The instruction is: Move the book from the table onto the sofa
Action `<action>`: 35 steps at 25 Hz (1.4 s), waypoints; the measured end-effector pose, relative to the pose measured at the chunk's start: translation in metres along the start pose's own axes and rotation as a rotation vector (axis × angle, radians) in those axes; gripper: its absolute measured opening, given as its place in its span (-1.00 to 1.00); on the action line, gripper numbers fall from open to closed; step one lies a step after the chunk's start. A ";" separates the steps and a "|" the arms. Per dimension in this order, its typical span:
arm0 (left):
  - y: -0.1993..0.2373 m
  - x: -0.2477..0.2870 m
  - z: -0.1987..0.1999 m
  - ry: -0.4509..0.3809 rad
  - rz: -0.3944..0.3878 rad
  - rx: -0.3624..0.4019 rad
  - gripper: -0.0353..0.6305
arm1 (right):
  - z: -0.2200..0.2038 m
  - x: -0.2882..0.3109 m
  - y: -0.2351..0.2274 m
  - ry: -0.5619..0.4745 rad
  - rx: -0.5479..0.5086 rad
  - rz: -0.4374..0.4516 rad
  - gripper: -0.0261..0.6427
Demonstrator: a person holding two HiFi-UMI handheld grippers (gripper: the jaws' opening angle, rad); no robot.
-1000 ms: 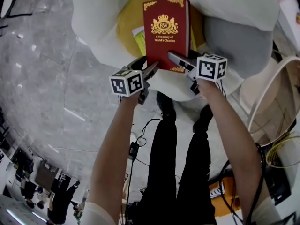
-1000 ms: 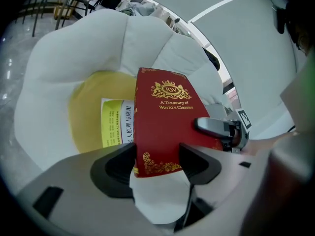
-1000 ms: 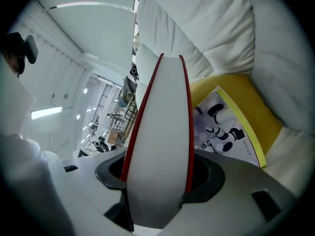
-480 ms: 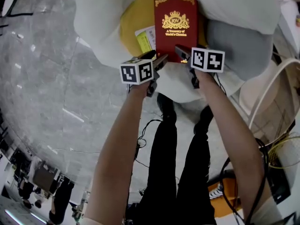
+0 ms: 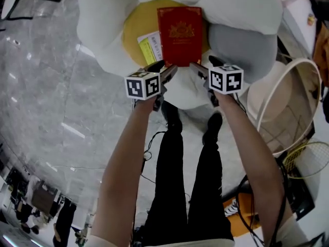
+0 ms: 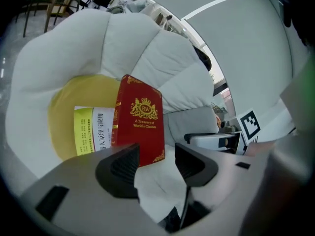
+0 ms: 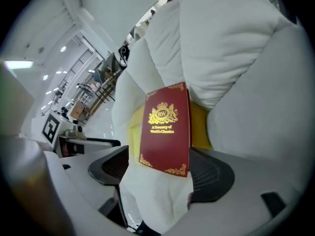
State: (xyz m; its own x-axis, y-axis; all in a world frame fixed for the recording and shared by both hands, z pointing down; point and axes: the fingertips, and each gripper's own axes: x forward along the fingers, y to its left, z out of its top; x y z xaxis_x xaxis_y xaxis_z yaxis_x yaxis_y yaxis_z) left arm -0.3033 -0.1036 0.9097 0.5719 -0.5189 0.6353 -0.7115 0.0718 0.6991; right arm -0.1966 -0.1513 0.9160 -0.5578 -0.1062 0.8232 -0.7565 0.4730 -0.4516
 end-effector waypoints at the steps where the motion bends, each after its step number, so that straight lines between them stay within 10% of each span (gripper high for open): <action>1: -0.012 -0.011 0.005 -0.023 -0.001 0.013 -0.29 | 0.003 -0.015 0.010 -0.020 -0.017 0.035 0.26; 4: -0.059 -0.050 0.027 -0.115 -0.027 0.043 -0.75 | 0.015 -0.072 0.046 -0.095 -0.074 0.128 -0.14; 13: -0.197 -0.173 0.078 -0.223 -0.062 0.190 -0.84 | 0.077 -0.251 0.137 -0.313 -0.152 0.220 -0.73; 35: -0.407 -0.403 0.019 -0.305 0.019 0.330 -0.89 | 0.033 -0.527 0.243 -0.416 -0.243 0.199 -0.80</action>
State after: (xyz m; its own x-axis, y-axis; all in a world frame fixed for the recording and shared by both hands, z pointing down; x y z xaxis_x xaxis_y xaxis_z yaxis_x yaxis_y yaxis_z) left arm -0.2518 0.0597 0.3629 0.4462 -0.7510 0.4866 -0.8412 -0.1665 0.5144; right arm -0.0984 -0.0094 0.3610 -0.8088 -0.3087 0.5005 -0.5483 0.7036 -0.4520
